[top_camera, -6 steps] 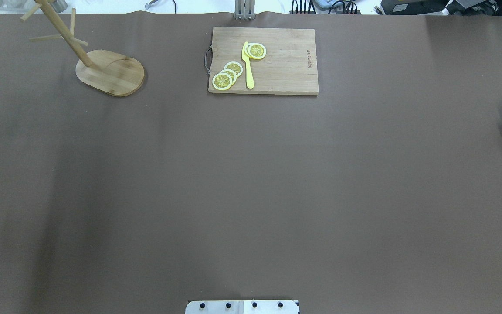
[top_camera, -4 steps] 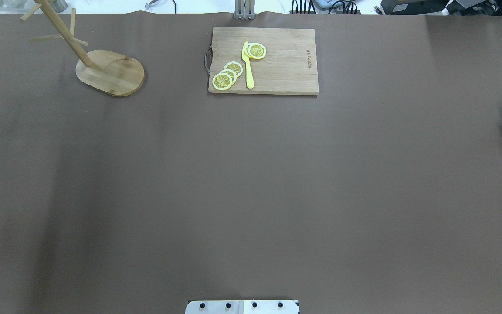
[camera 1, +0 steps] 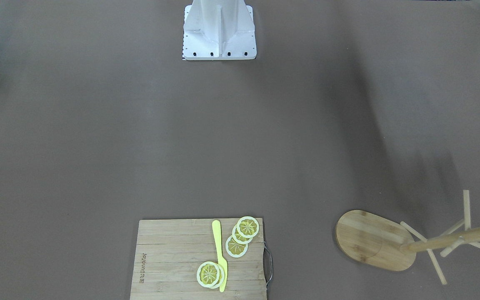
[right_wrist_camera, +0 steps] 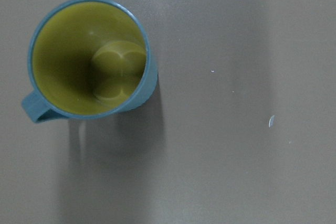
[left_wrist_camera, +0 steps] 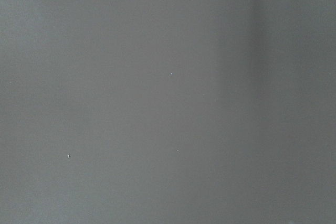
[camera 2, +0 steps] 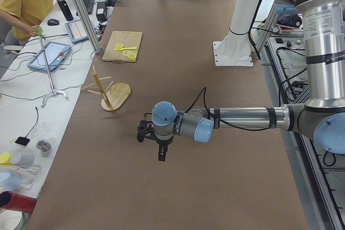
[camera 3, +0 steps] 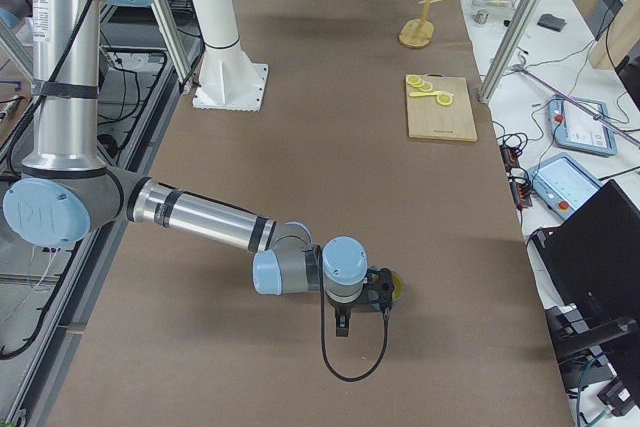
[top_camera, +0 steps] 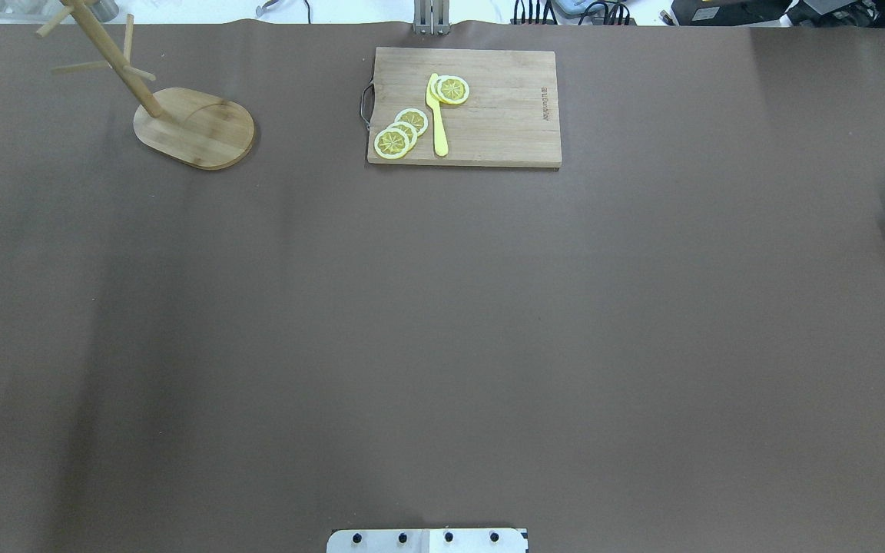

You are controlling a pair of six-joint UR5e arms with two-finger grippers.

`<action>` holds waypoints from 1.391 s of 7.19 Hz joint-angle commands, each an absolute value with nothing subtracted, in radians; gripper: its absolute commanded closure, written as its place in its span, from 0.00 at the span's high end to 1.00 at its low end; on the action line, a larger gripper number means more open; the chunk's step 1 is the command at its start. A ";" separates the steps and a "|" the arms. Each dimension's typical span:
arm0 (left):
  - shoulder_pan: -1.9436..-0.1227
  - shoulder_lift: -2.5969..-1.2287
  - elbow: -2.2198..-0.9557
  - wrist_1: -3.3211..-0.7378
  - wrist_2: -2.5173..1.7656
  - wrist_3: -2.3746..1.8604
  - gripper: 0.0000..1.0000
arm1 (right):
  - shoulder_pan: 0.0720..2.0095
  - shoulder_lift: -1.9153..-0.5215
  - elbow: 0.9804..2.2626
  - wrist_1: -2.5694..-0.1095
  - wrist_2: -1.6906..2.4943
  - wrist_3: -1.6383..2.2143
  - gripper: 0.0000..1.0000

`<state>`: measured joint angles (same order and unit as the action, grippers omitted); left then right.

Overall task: Hang cup on storage rack
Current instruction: 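Grasp the blue mug with yellow interior with the right gripper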

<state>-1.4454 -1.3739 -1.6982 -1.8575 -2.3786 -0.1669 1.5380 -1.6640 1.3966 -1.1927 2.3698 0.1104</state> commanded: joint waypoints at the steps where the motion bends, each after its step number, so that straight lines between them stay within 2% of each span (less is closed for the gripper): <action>1: -1.445 -1.371 -1.697 -1.858 -2.382 -0.167 0.99 | 1.537 -1.663 1.394 -1.190 2.368 0.110 1.00; 10: -1.443 -1.382 -1.715 -1.878 -2.440 -0.167 0.99 | 1.536 -1.663 1.382 -1.189 2.402 0.103 1.00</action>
